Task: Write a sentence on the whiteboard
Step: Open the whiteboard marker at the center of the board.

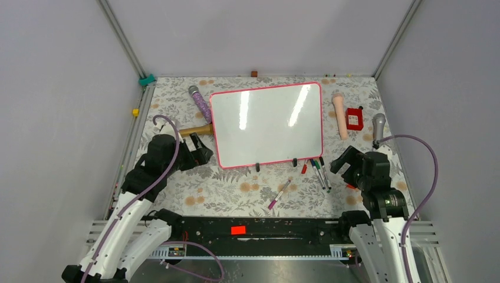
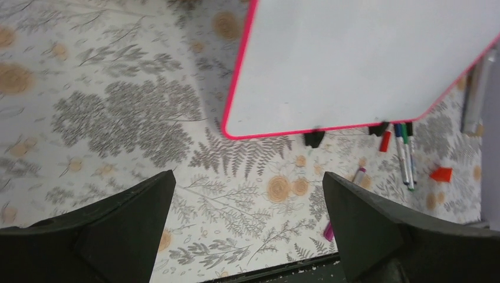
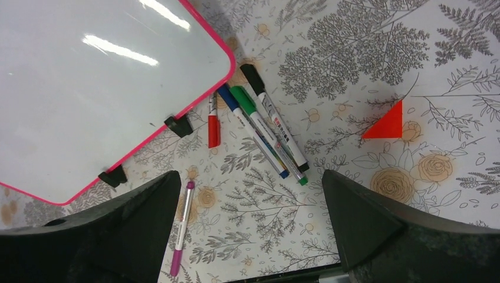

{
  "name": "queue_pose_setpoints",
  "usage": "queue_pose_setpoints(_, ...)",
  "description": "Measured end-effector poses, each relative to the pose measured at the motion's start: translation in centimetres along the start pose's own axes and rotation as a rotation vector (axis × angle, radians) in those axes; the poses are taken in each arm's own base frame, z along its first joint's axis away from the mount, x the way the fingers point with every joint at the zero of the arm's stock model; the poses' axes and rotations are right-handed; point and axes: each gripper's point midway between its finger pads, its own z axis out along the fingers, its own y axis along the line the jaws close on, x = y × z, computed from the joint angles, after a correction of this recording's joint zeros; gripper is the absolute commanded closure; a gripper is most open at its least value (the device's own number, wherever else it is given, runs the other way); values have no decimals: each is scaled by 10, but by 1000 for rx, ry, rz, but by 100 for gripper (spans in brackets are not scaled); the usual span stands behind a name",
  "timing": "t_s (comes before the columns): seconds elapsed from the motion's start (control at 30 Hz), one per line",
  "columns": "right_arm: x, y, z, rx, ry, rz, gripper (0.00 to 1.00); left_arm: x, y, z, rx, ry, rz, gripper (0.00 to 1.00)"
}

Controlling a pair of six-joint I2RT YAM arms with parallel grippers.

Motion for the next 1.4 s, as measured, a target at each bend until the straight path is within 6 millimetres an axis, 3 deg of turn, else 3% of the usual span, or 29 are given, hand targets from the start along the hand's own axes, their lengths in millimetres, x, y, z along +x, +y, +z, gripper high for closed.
queue_pose_setpoints(0.13, 10, -7, 16, 40, 47, -3, 8, 6, 26, -2, -152, 16, -59, 1)
queue_pose_setpoints(0.23, 15, -4, 27, 46, 105, -23, 24, 9, 32, -5, -180, 19, -62, 1)
queue_pose_setpoints(0.33, 21, 1, 41, 32, 171, -48, 33, 10, 25, -5, -137, 32, -55, 1)
queue_pose_setpoints(0.47, 26, 8, 63, 5, 217, -82, 39, 20, -1, -1, 34, 70, -35, 1)
queue_pose_setpoints(0.63, 36, 8, 87, -26, 234, -124, 43, 43, -18, 0, 177, 134, -13, 1)
queue_pose_setpoints(0.83, 46, 8, 111, -14, 290, -163, 45, 43, -31, -1, 252, 143, 10, 1)
queue_pose_setpoints(1.17, 63, 14, 121, 17, 338, -149, 47, 45, -40, -2, 309, 160, 45, 1)
queue_pose_setpoints(1.4, 74, -1, 132, 109, 364, -132, 53, 45, -41, -2, 314, 161, 52, 1)
